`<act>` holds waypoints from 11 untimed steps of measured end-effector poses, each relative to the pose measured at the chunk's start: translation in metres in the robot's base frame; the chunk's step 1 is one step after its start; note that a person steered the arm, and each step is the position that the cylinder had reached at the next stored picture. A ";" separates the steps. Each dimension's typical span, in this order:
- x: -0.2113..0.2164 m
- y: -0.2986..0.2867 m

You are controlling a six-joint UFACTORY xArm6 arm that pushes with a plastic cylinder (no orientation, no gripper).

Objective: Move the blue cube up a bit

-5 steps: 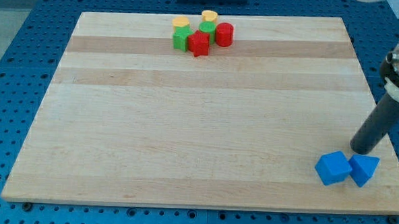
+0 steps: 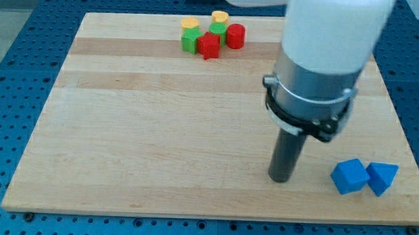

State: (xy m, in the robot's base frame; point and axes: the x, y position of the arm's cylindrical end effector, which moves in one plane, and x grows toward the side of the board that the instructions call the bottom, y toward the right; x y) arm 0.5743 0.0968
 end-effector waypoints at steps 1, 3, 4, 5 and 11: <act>0.022 0.022; 0.036 0.063; 0.036 0.077; 0.035 0.079; -0.002 0.081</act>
